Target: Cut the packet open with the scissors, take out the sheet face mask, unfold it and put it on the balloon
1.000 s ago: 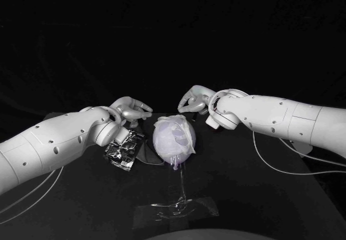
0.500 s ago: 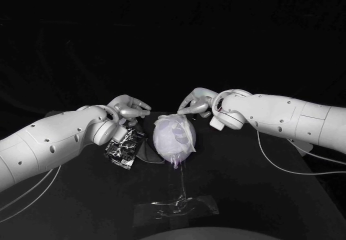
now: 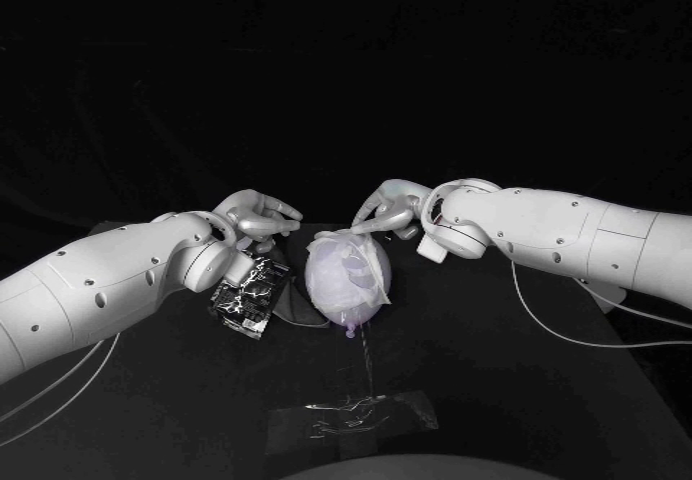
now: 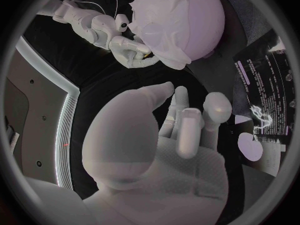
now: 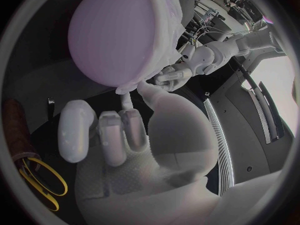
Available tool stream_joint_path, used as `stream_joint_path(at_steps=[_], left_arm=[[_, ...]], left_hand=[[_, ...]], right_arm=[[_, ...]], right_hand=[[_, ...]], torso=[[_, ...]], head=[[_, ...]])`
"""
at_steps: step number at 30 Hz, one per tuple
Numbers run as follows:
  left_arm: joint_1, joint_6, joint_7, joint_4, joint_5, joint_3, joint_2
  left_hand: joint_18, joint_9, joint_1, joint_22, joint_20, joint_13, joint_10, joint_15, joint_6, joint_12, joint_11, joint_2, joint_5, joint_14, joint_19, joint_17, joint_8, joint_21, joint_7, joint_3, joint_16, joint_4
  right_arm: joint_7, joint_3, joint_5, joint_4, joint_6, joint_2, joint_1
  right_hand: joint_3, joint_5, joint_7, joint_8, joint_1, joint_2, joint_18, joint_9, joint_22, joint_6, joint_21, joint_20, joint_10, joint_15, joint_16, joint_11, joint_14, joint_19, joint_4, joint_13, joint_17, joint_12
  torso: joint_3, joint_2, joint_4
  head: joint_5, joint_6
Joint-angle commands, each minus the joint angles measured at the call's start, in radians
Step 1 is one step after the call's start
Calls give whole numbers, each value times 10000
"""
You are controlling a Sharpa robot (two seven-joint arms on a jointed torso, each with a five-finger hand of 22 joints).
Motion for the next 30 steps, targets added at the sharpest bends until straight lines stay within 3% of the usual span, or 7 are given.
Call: stream_joint_path(at_steps=[1, 8, 11, 16, 19, 30], left_arm=[[17, -12, 172, 47, 127, 13, -11], [18, -9, 161, 62, 138, 12, -31], [18, -2, 165, 76, 145, 12, -31], [19, 1, 165, 109, 153, 13, -34], [20, 6, 162, 137, 159, 13, -43], [20, 24, 151, 168, 169, 13, -58]], left_hand=[[-12, -7, -10, 7, 24, -9, 76, 82, 38, -12, -6, 85, 22, 121, -9, 432, -26, 7, 35, 35, 70, 3], [-17, -13, -7, 30, 24, -13, 76, 82, 42, -12, -6, 97, 22, 125, 11, 441, -30, 21, 35, 44, 71, 2], [-17, -13, -7, 30, 24, -13, 76, 82, 42, -12, -6, 97, 22, 125, 11, 441, -30, 21, 35, 44, 71, 2], [-18, -21, 6, 37, 25, -20, 74, 82, 47, -12, -7, 115, 22, 126, 17, 441, -36, 27, 35, 60, 72, -4], [-18, -21, 6, 37, 25, -20, 74, 82, 47, -12, -7, 115, 22, 126, 17, 441, -36, 27, 35, 60, 72, -4], [-19, -25, 10, 43, 25, -23, 74, 82, 51, -12, -7, 123, 22, 132, 23, 456, -38, 32, 36, 66, 74, -6]], right_arm=[[231, -2, 23, 5, 422, 24, -6], [268, -2, -99, -35, 594, 58, -6], [271, -2, -233, -73, 603, 88, -6], [253, -2, -459, -132, 513, 140, -6], [233, -2, -628, -153, 329, 175, -6], [266, -2, -835, -96, -739, 194, -6]], right_hand=[[-11, 3, -42, -31, 149, 101, -21, -22, 1949, 124, 58, 78, 479, 47, 35, 5, 1045, 69, 84, 2039, 2626, 103], [75, 10, -222, 127, 456, 317, -22, 5, 1969, 726, 143, 41, 526, -68, 35, -142, 1045, 96, 33, 2086, 2626, 178], [264, -29, -428, 326, 797, 537, -32, 78, 1989, 1141, 222, -48, 571, -200, 35, -309, 1045, 125, -150, 2126, 2626, 243], [467, -28, -632, 584, 1091, 779, -45, 198, 2008, 1505, 303, -179, 622, -356, 35, -484, 1045, 155, -346, 2168, 2626, 311], [597, -32, -725, 779, 1153, 922, -61, 304, 2027, 1678, 381, -273, 658, -447, 35, -572, 1045, 185, -412, 2195, 2626, 354], [764, -36, -806, 1020, 1153, 970, -102, 449, 2078, 1776, 587, -383, 754, -548, 35, -654, 1045, 264, -506, 2287, 2626, 497]], torso=[[-2, 1, -3], [-1, -14, -11], [0, -12, -8], [4, -14, -10], [7, -15, -7], [7, -25, -7]], head=[[14, -10], [38, -23], [42, -29], [54, -43], [46, -53], [36, -55]])
